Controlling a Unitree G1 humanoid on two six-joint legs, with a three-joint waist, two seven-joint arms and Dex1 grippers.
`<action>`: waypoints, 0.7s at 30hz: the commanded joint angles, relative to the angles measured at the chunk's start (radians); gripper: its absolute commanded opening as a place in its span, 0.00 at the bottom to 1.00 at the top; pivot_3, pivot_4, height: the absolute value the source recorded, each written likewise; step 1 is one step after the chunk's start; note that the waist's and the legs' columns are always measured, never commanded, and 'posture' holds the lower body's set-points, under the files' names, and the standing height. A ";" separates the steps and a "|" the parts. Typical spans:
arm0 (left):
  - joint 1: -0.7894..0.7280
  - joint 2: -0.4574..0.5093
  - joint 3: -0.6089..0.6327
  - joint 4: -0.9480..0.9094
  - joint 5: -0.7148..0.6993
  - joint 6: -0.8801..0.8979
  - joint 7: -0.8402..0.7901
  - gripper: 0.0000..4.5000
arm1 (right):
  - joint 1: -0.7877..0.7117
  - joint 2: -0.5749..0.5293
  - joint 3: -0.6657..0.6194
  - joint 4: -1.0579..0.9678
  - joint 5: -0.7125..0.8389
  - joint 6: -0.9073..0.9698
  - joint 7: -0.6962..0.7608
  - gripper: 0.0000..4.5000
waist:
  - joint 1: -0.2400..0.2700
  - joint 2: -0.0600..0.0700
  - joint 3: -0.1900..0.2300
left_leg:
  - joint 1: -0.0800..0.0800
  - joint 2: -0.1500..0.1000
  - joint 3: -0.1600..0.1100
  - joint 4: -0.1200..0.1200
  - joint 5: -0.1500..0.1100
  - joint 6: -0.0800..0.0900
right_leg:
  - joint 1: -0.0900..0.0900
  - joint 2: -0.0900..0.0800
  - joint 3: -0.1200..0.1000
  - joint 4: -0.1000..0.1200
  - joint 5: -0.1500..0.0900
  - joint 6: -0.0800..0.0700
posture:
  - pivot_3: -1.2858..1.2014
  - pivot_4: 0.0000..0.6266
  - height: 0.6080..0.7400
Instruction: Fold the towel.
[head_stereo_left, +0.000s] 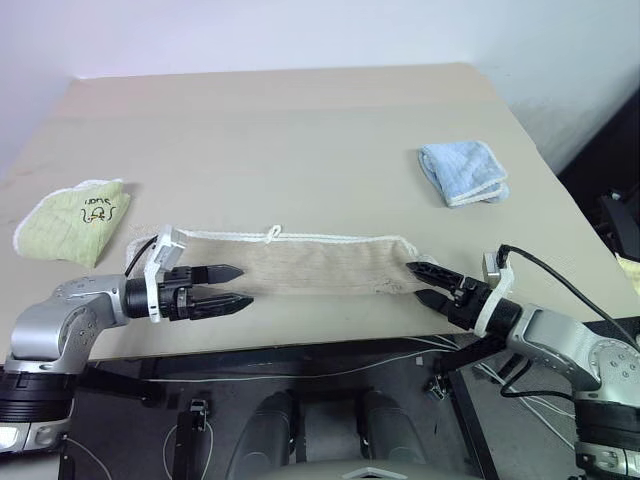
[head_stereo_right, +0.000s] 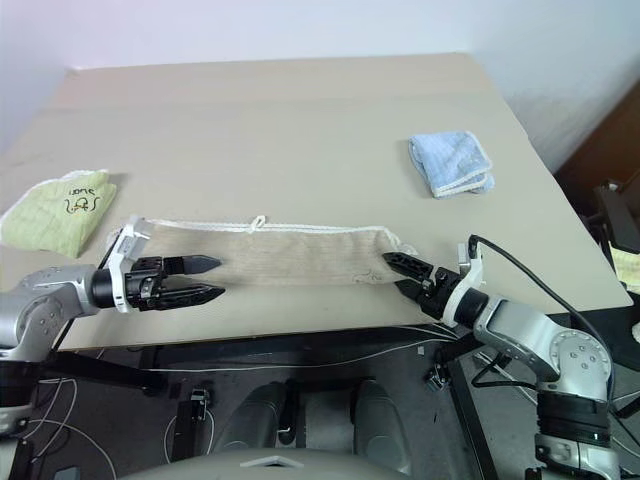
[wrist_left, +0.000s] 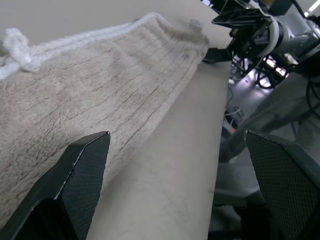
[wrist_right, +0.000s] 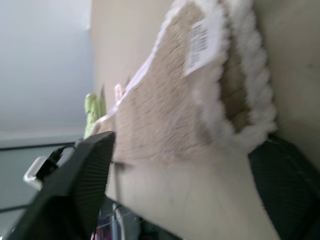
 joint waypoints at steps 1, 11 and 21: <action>-0.009 -0.001 0.002 -0.001 0.005 -0.029 -0.006 1.00 | -0.011 0.000 0.009 -0.045 -0.003 -0.046 -0.031 0.63 | 0.001 0.000 0.000 | -0.001 0.000 0.000 -0.001 0.000 0.000 | -0.001 0.000 0.000 -0.001 0.000 0.000 | 0.52 0.24 1.00; -0.003 -0.002 0.004 0.018 0.017 -0.049 -0.009 1.00 | -0.024 0.004 -0.020 -0.053 -0.003 -0.093 -0.053 0.01 | 0.004 0.000 0.000 | -0.005 0.000 0.001 -0.002 -0.002 0.004 | -0.002 0.000 -0.001 -0.007 0.000 0.000 | 0.52 0.24 1.00; 0.017 -0.005 0.015 0.033 0.022 -0.072 -0.002 1.00 | -0.083 -0.289 -0.127 0.196 -0.086 -0.014 0.162 0.01 | 0.007 0.001 0.000 | -0.005 0.000 0.002 -0.001 -0.003 0.005 | 0.000 -0.001 -0.001 -0.010 0.000 0.000 | 0.52 0.24 1.00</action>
